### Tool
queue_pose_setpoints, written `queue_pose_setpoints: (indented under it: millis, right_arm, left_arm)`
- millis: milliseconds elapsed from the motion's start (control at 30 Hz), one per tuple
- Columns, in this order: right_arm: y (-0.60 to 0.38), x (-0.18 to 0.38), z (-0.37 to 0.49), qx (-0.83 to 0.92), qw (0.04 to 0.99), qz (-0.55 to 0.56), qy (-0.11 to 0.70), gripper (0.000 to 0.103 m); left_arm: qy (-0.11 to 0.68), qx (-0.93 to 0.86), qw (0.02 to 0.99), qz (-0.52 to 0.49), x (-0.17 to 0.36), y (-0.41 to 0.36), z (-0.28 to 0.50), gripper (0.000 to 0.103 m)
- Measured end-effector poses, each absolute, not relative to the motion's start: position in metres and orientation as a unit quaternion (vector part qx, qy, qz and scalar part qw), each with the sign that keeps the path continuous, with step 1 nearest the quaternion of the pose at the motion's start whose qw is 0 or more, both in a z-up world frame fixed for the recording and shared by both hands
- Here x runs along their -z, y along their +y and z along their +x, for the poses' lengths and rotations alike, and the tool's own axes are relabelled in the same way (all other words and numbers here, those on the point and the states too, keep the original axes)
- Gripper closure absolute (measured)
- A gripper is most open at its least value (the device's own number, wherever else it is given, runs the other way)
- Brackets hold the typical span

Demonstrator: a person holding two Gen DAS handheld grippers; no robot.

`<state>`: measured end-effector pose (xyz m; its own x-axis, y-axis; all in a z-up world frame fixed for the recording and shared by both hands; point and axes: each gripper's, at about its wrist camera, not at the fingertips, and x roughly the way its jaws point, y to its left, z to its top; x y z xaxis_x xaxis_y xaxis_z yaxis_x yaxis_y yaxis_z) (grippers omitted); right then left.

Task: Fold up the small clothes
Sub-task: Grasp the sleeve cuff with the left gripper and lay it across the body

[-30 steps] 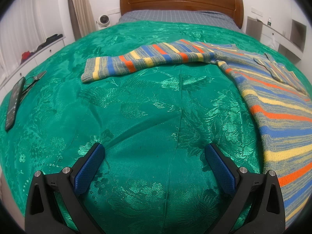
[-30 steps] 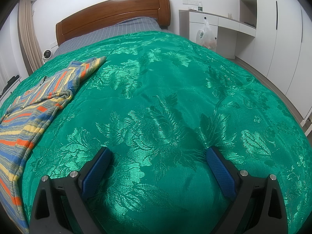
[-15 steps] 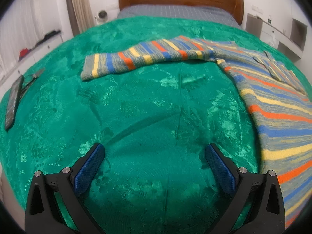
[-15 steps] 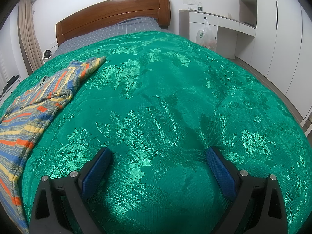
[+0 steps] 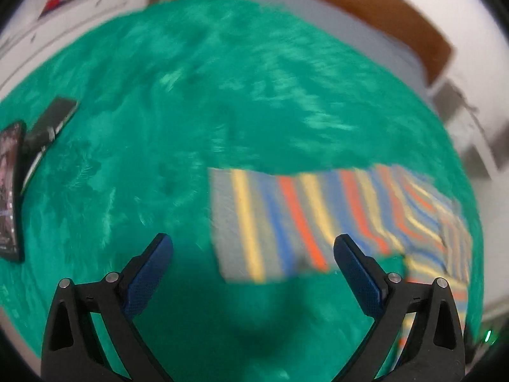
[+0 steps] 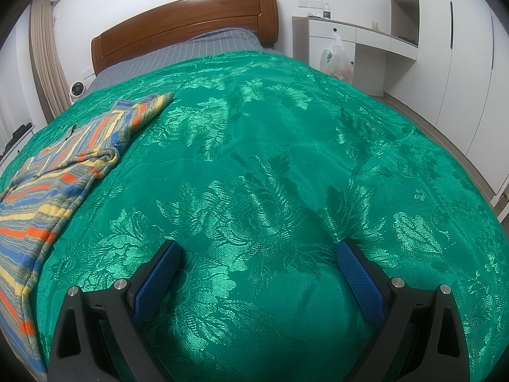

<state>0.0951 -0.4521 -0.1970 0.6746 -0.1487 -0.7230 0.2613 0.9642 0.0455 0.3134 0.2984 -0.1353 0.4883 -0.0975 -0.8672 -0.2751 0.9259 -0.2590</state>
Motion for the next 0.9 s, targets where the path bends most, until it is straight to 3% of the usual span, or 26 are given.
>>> queue_pose_setpoints:
  millis: [33, 100, 167, 200, 233, 267, 433, 667, 800, 867, 900]
  right_arm:
    - [-0.452, 0.197, 0.095, 0.113, 0.912, 0.072, 0.387, 0.005]
    - [-0.452, 0.197, 0.095, 0.114, 0.912, 0.071, 0.388, 0.005]
    - [-0.452, 0.197, 0.095, 0.114, 0.912, 0.07, 0.388, 0.005]
    - [-0.452, 0.197, 0.095, 0.114, 0.912, 0.07, 0.388, 0.005]
    - [-0.452, 0.197, 0.095, 0.115, 0.912, 0.07, 0.387, 0.005]
    - [-0.452, 0.197, 0.095, 0.115, 0.912, 0.07, 0.388, 0.005]
    - [-0.452, 0.196, 0.095, 0.115, 0.913, 0.068, 0.387, 0.005]
    - [-0.454, 0.195, 0.093, 0.112, 0.914, 0.071, 0.384, 0.005]
    - [-0.453, 0.195, 0.093, 0.112, 0.914, 0.071, 0.384, 0.005]
    - [-0.453, 0.195, 0.093, 0.112, 0.914, 0.071, 0.384, 0.005]
    - [-0.453, 0.195, 0.093, 0.112, 0.914, 0.071, 0.384, 0.005]
  left_arm:
    - [0.511, -0.057, 0.836, -0.192, 0.142, 0.3, 0.32, 0.006]
    - [0.527, -0.055, 0.824, -0.198, 0.153, 0.299, 0.333, 0.022]
    - [0.538, -0.057, 0.822, -0.18, 0.159, 0.288, 0.341, 0.032]
    - [0.54, -0.062, 0.824, -0.161, 0.159, 0.282, 0.345, 0.051]
    - [0.541, -0.073, 0.827, -0.136, 0.159, 0.276, 0.349, 0.085]
    - [0.541, -0.081, 0.828, -0.12, 0.156, 0.271, 0.353, 0.097]
    - [0.477, -0.057, 0.875, -0.06, 0.09, 0.223, 0.373, 0.099]
    - [0.383, 0.103, 0.917, 0.046, -0.01, 0.041, 0.384, 0.099]
    - [0.371, 0.164, 0.91, 0.093, 0.002, -0.058, 0.379, 0.098]
    - [0.398, 0.185, 0.892, 0.109, 0.034, -0.1, 0.375, 0.09]
    - [0.417, 0.191, 0.882, 0.112, 0.05, -0.112, 0.371, 0.08]
